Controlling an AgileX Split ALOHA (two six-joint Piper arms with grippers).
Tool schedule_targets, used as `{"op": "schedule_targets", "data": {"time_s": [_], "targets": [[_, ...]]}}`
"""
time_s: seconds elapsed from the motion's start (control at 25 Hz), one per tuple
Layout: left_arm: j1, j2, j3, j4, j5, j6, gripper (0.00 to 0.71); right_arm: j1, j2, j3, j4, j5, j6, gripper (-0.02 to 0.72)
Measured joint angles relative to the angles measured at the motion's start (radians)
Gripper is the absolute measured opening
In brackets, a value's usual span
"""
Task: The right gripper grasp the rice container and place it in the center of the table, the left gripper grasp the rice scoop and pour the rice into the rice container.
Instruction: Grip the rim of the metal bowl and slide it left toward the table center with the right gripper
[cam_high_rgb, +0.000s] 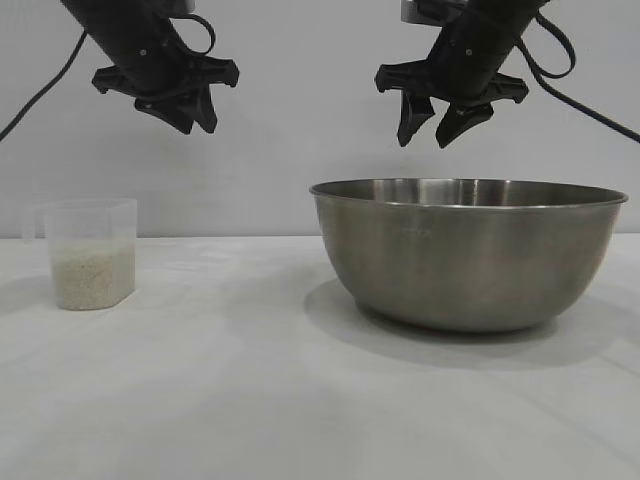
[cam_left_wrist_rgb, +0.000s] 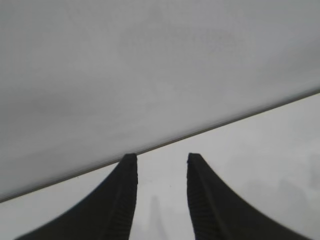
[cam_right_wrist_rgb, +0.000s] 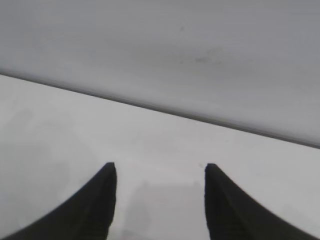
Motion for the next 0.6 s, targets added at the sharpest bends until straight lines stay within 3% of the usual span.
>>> {"op": "schedule_targets", "data": {"time_s": [0.6], "targets": [[0.000,0.000,0.000,0.000,0.002,0.000,0.199,0.000,-0.006,0.000,-0.002,0.031,0.000,0.330]]}}
